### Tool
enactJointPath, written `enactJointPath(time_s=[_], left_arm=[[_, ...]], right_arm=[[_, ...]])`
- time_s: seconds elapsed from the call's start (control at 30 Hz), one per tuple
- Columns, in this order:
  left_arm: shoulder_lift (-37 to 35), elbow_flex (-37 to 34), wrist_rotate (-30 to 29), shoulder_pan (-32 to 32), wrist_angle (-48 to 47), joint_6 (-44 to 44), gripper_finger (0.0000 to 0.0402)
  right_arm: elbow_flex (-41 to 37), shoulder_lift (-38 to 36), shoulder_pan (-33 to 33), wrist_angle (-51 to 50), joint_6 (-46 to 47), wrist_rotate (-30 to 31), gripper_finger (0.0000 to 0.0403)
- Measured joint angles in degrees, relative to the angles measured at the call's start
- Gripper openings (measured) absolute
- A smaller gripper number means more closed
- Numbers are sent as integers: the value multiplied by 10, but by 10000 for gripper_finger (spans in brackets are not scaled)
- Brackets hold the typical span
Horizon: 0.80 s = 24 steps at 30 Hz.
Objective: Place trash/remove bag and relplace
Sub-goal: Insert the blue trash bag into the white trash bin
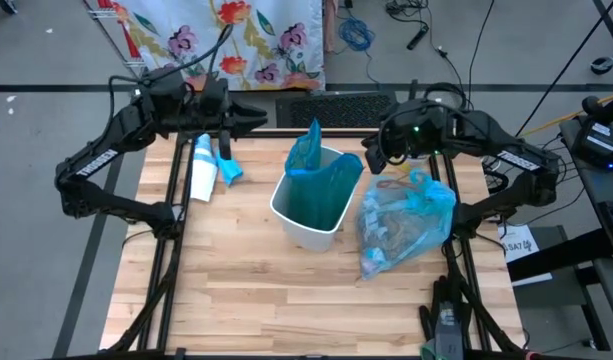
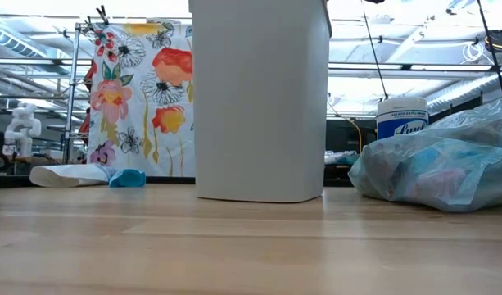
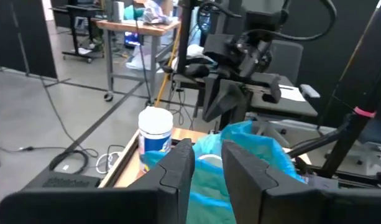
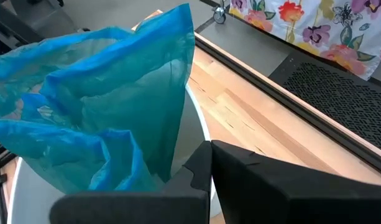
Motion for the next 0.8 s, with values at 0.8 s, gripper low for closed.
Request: enactJointPath(time_s=[0.8], left_arm=[[106,3,40,-32,-73,-265,76]], right_arm=[[1,0,3,-7,-77,-2,0]])
